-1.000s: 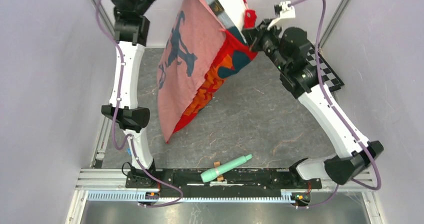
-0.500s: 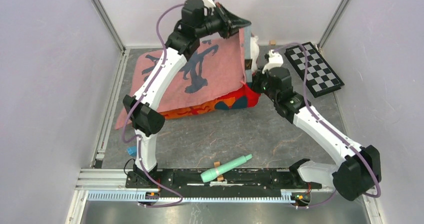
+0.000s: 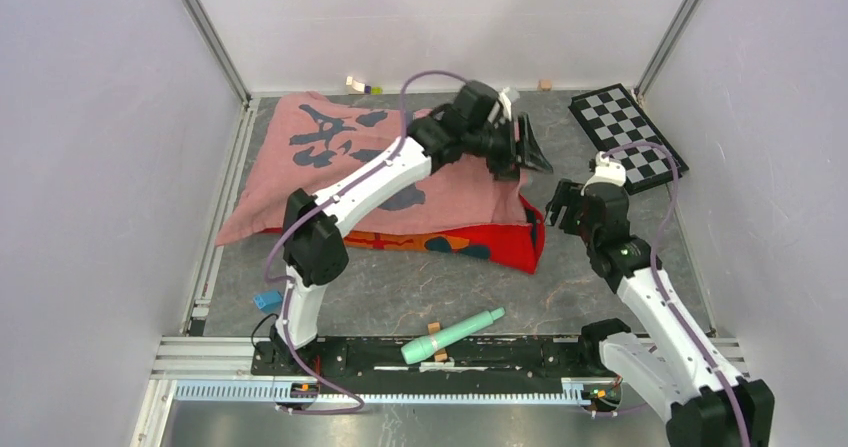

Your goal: Put the pillow into the pillowcase

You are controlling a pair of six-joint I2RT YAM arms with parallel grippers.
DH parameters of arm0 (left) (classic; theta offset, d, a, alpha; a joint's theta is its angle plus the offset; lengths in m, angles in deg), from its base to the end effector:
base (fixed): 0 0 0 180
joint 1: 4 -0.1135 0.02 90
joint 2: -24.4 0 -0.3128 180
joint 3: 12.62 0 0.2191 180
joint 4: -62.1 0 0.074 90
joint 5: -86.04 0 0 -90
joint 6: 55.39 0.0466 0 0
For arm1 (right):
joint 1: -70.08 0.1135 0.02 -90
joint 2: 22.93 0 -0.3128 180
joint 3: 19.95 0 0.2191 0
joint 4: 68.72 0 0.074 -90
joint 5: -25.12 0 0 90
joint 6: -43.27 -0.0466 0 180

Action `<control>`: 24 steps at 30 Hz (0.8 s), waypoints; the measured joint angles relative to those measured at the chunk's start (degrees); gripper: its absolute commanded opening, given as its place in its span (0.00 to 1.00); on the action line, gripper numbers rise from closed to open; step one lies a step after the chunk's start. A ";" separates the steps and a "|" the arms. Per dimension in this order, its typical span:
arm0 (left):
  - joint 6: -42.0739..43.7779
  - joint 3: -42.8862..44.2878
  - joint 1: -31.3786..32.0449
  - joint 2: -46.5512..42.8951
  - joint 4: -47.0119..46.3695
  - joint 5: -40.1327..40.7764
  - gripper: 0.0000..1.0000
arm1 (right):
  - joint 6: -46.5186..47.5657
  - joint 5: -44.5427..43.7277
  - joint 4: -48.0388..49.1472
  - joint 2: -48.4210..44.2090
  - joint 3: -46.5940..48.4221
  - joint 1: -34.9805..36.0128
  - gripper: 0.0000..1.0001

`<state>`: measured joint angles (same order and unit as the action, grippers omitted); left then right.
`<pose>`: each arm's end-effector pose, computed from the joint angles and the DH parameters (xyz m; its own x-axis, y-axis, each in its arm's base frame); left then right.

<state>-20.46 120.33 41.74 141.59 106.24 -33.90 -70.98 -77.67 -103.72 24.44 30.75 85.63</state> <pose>0.3145 -0.3560 0.3969 -0.9500 -0.0431 -0.3093 0.2588 0.4453 -0.8571 0.1266 0.0245 0.2937 -0.4940 0.2783 -0.8237 0.1349 0.9605 0.2436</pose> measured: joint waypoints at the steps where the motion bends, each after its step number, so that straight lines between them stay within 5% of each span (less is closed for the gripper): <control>1: 1.33 -1.09 1.03 -0.07 1.09 0.44 0.80 | 0.26 0.28 0.28 1.20 0.24 -1.86 0.80; 4: 5.92 -4.50 3.48 -1.36 5.09 3.82 0.96 | 0.52 4.42 2.49 7.78 2.23 -8.35 0.79; 11: 13.88 -7.69 2.71 -13.97 12.28 14.99 0.99 | -1.70 18.05 10.78 23.37 7.08 -17.11 0.80; 18: 18.12 -12.37 2.64 -27.93 13.05 25.55 0.82 | -4.44 25.24 18.03 29.97 16.48 -17.11 0.80; 24: 21.20 -21.59 6.14 -29.31 14.67 34.75 0.76 | -5.77 28.30 20.83 35.08 24.76 -17.11 0.80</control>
<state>0.74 98.74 47.88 112.28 120.91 0.85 -76.75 -49.37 -82.89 59.52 55.51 68.52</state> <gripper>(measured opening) 0.809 0.800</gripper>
